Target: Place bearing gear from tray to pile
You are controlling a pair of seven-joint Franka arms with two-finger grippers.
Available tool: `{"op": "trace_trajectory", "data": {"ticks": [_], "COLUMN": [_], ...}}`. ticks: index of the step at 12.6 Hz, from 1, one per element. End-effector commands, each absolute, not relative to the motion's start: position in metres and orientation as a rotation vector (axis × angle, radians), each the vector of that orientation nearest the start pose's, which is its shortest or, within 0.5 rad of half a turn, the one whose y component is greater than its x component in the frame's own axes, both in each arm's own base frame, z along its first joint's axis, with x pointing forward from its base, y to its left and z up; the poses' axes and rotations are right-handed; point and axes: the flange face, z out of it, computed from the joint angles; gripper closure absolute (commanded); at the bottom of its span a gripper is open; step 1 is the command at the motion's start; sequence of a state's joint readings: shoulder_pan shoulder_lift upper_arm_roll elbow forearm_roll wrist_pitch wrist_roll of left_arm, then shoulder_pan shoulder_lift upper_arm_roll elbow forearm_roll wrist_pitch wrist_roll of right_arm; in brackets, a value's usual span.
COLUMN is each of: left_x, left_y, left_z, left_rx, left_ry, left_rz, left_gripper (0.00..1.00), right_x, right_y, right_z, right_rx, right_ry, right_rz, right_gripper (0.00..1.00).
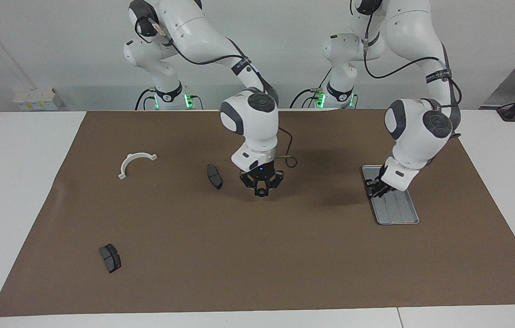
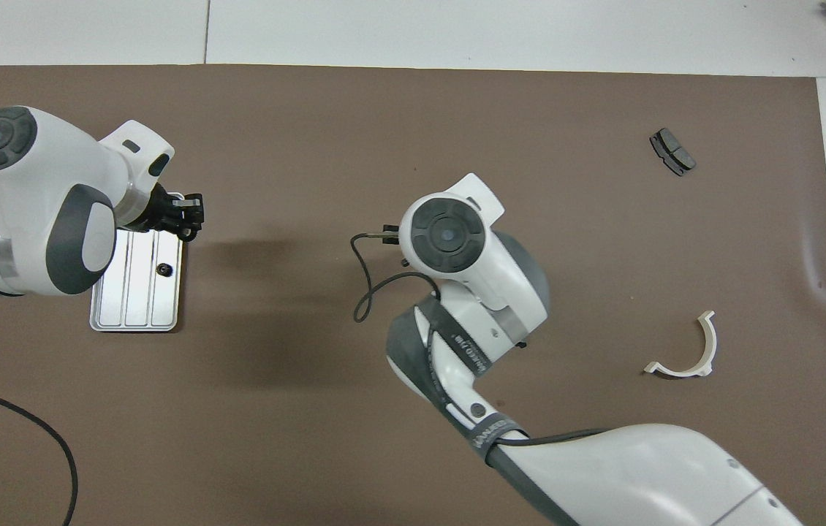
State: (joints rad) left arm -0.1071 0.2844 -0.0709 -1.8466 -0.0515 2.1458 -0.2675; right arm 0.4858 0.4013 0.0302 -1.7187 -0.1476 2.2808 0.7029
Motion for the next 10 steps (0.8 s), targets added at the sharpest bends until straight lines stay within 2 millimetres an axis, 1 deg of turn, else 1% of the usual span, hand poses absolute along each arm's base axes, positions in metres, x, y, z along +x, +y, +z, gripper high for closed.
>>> {"op": "trace_trajectory", "data": {"ticks": [1,2,3,4,5,6,7,8,9,10], "left_x": [0.614,0.614,0.613,0.610,0.605,0.599,0.590,0.585,0.571,0.559], "left_y": [-0.170,-0.194,-0.220,-0.249,-0.274,-0.294,-0.315,-0.329,-0.351,-0.372], "left_z": [0.379,0.378,0.380,0.376,0.374,0.367,0.364,0.364,0.356,0.330], "left_rx": [-3.190,-3.186,-3.185,-3.183,-3.181,-3.176,-3.176,-3.187,-3.190,-3.167], "left_ry": [-0.328,-0.387,-0.418,-0.463,-0.507,-0.533,-0.561,-0.576,-0.552,-0.562], "left_rz": [0.023,0.036,0.036,0.040,0.037,0.043,0.042,0.017,0.026,0.069], "left_gripper": [0.79,0.79,0.79,0.79,0.79,0.79,0.79,0.79,0.80,0.80], "right_x": [0.569,0.571,0.570,0.569,0.568,0.566,0.565,0.566,0.567,0.568], "right_y": [0.248,0.210,0.178,0.146,0.121,0.088,0.065,0.047,0.033,0.018], "right_z": [0.373,0.372,0.367,0.358,0.350,0.340,0.333,0.327,0.322,0.316], "right_rx": [-3.130,-3.127,-3.127,-3.122,-3.110,-3.101,-3.101,-3.106,-3.109,-3.112], "right_ry": [0.090,0.066,0.029,-0.009,-0.035,-0.056,-0.086,-0.079,-0.060,-0.043], "right_rz": [-0.235,-0.232,-0.210,-0.181,-0.180,-0.193,-0.192,-0.177,-0.164,-0.153], "right_gripper": [1.00,1.00,1.00,1.00,1.00,1.00,1.00,1.00,1.00,1.00]}}
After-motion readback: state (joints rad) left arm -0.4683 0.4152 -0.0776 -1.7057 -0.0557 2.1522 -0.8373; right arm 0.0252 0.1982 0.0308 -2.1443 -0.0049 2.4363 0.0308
